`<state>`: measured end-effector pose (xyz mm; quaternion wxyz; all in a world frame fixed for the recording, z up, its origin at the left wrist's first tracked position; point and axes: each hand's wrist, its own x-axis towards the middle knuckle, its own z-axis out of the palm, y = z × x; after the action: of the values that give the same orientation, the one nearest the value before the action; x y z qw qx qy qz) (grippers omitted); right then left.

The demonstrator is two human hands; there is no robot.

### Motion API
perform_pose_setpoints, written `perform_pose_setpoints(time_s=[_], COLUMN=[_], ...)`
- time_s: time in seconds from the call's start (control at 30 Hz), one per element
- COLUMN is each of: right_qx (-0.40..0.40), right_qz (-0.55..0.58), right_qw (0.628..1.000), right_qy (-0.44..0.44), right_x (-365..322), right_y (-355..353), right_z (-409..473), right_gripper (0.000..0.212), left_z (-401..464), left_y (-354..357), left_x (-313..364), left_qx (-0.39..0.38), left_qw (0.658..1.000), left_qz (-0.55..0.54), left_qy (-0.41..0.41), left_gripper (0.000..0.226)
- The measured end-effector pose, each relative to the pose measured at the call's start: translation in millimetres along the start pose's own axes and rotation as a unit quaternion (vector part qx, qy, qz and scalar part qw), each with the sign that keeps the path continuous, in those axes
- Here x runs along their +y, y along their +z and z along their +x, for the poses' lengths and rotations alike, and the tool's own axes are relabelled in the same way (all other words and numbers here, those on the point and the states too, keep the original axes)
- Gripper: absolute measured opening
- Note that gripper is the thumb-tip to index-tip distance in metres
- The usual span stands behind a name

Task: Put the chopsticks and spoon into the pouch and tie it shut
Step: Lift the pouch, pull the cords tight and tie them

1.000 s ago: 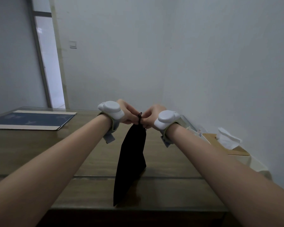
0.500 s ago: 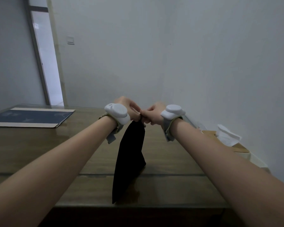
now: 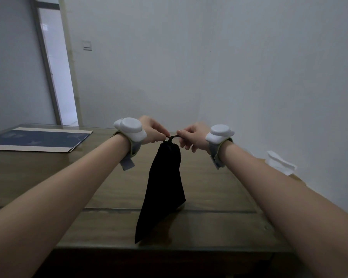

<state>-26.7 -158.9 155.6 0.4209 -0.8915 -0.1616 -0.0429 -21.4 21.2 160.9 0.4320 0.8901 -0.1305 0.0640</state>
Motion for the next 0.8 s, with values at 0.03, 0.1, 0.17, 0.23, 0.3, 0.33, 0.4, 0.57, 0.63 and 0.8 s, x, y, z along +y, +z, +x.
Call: perform_pose_setpoints(time_s=[0.03,0.1,0.17,0.23,0.3,0.33,0.4,0.57,0.63,0.8], right_qx=[0.001,0.002,0.005,0.004,-0.002,-0.004,-0.011,-0.013,0.001,0.013], right_qz=[-0.006,-0.021,-0.046,-0.068,-0.079,-0.081,-0.075,-0.097,-0.108,-0.077], right_qw=[1.000,1.000,0.999,0.998,0.997,0.997,0.997,0.995,0.994,0.997], right_qy=[0.000,-0.001,0.003,0.009,0.013,0.014,0.018,0.035,0.022,0.008], right_x=[1,3,6,8,9,9,9,11,11,6], right_y=[0,-1,-2,-3,-3,-3,-4,-8,-9,-13], right_z=[0,1,1,0,-2,-3,-5,-8,-7,-7], right_gripper=[0.040,0.041,0.041,0.042,0.042,0.043,0.043,0.044,0.045,0.044], left_z=[1,2,3,2,2,2,0,-6,-8,-11], left_y=[-1,-2,-3,-3,-2,-2,-2,1,1,-4], left_x=[0,-1,-2,-2,-2,-1,1,11,11,13], left_qx=[-0.002,-0.014,-0.019,-0.004,0.016,0.018,0.008,0.014,0.032,-0.013], left_qw=[1.000,0.997,0.993,0.993,0.991,0.989,0.986,0.962,0.964,0.981], left_qz=[0.022,0.074,0.114,0.121,0.133,0.144,0.169,0.272,0.264,-0.191], left_qy=[0.000,-0.001,-0.004,-0.006,-0.005,-0.004,-0.004,0.013,0.023,-0.043], left_gripper=[0.020,0.027,0.031,0.030,0.025,0.023,0.021,0.030,0.031,0.023])
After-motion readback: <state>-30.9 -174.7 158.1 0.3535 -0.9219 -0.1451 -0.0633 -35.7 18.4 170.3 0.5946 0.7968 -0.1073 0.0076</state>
